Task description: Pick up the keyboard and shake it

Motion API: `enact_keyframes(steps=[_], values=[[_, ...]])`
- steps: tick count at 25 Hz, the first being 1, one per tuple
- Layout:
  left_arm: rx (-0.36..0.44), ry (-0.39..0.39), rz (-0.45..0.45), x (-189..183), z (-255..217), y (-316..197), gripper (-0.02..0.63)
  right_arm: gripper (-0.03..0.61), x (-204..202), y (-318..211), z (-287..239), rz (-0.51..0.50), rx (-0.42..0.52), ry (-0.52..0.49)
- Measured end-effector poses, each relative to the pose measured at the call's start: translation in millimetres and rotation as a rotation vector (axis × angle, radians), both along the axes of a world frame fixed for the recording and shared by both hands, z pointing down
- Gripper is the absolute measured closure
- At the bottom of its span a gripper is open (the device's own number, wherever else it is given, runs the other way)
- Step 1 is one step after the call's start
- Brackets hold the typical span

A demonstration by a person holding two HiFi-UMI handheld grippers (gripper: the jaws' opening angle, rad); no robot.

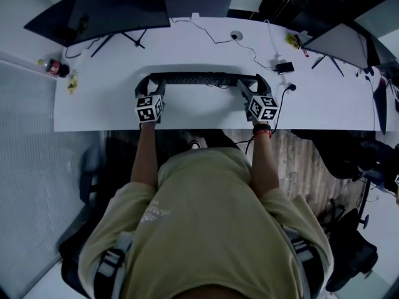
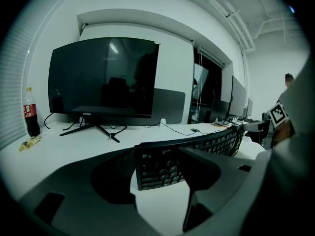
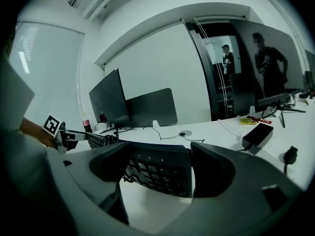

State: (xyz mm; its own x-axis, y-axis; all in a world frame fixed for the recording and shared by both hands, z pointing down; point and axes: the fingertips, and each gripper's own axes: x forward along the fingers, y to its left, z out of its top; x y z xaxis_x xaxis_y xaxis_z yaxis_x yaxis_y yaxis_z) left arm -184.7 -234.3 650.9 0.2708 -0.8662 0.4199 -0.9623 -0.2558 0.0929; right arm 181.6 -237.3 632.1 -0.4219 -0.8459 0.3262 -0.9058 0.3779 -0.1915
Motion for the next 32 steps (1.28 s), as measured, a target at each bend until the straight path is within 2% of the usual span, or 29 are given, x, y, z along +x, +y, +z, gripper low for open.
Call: enact_keyframes(steps=[6, 19, 32], values=[[-0.005, 0.000, -0.001, -1.7, 1.9, 13.2, 0.339, 0.187, -0.9, 12.5, -0.2, 0.002, -0.014, 0.027], [-0.018, -0.013, 0.006, -3.5, 8.4, 46.2, 0.342, 0.187, 1.9, 43.0, 4.7, 0.072, -0.059, 0.057], [-0.084, -0.054, 0.041, -5.4, 32.7, 82.7, 0.342, 0.187, 0.2, 87.9, 27.0, 0.078, -0.103, 0.078]])
